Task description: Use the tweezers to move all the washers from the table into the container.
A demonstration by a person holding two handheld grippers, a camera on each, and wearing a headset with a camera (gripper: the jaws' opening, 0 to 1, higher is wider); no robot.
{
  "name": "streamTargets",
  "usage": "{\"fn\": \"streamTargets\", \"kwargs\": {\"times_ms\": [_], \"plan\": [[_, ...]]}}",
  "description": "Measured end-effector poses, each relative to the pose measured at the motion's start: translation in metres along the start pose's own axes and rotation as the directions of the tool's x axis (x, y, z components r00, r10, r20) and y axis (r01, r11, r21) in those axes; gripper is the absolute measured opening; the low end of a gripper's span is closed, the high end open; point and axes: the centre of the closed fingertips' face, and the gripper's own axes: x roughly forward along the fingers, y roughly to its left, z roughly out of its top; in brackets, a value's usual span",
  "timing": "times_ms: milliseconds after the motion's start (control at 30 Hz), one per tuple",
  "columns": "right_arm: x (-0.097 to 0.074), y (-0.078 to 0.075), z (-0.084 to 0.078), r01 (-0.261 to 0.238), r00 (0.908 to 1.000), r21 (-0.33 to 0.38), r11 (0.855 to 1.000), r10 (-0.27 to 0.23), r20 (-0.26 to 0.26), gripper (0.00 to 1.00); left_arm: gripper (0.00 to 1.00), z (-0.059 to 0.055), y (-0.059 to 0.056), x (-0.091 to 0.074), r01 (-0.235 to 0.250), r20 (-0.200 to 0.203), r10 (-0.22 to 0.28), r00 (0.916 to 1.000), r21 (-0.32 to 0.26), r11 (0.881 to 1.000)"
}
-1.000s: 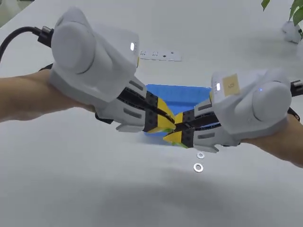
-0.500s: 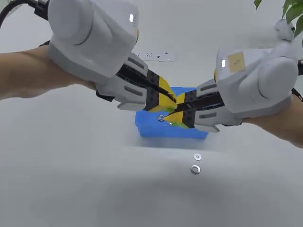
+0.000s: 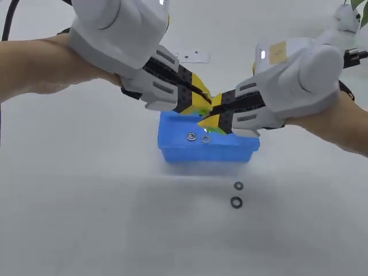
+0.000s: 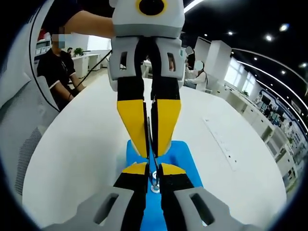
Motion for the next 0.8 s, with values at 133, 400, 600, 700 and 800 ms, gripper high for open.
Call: {"fn": "streamTargets", "kwargs": {"times_ms": [133, 400, 600, 700, 800], "plan": [[0.011, -0.002, -0.012, -0.013, 0.9998, 0.028, 1.000, 0.014, -0.013, 0.09, 0.07, -0.012, 0.005, 0.008, 0.012, -0.012, -0.013, 0.9998, -0.021, 1.000], [0.019, -0.002, -0.019, -0.030, 0.9995, 0.077, 0.997, 0.030, -0.005, 0.09, 0.07, -0.016, 0.000, 0.014, 0.017, -0.013, -0.018, 0.9997, -0.053, 0.998], [0.018, -0.001, -0.019, -0.028, 0.9996, 0.078, 0.997, 0.029, -0.009, 0.10, 0.07, -0.014, -0.005, 0.014, 0.026, -0.014, -0.026, 0.9996, -0.045, 0.999], [0.017, 0.001, -0.018, -0.024, 0.9995, 0.058, 0.998, 0.025, -0.020, 0.10, 0.07, -0.014, -0.005, 0.013, 0.029, -0.017, -0.030, 0.9994, -0.034, 0.999], [0.015, 0.000, -0.015, -0.017, 0.9997, 0.051, 0.999, 0.018, -0.018, 0.11, 0.07, -0.012, -0.005, 0.009, 0.027, -0.011, -0.027, 0.9996, -0.034, 0.999]]}}
